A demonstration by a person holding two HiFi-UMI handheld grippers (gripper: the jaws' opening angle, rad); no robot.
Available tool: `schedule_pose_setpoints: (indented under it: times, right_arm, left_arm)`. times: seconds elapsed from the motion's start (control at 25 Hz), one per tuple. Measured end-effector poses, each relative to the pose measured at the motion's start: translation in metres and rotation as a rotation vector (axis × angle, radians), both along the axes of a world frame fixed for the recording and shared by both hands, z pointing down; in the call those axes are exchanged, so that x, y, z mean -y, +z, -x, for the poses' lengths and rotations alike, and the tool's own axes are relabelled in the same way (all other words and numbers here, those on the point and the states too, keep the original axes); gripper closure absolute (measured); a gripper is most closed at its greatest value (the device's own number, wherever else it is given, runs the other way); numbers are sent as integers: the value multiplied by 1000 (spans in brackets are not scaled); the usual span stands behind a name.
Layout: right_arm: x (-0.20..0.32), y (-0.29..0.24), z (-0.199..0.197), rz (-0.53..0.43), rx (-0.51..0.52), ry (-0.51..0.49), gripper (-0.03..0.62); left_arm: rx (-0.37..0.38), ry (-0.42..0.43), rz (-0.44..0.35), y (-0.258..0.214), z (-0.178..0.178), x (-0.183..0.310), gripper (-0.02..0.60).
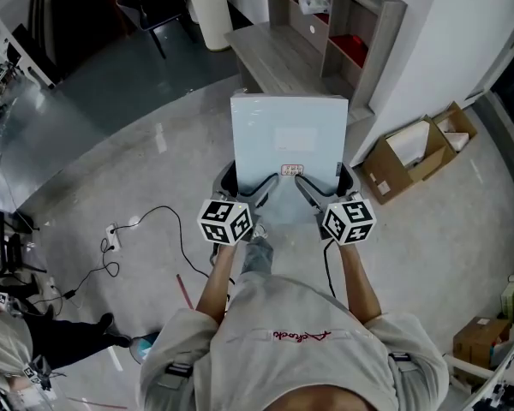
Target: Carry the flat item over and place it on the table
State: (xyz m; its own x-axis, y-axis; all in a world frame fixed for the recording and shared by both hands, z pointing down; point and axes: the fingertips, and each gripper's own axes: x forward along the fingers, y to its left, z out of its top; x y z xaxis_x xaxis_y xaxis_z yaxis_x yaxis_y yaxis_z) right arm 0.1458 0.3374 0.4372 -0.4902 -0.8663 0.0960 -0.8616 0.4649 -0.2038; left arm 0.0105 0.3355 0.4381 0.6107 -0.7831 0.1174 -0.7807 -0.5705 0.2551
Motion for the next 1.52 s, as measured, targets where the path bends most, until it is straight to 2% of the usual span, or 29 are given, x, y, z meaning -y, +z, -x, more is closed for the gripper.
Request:
schedule_pose_setpoints:
  times: [0.6, 1.24, 1.52]
  right_arm:
    - [122, -2, 8, 11, -19, 42, 75]
    - [275, -20, 39, -10, -37, 122, 76]
    - [325, -22, 53, -27, -31, 146, 77]
  left_arm:
    - [-25, 40, 3, 1, 8, 127, 110]
    - [-44, 122, -15, -15, 38, 292, 110]
    - [-42, 145, -32, -18, 52, 346, 110]
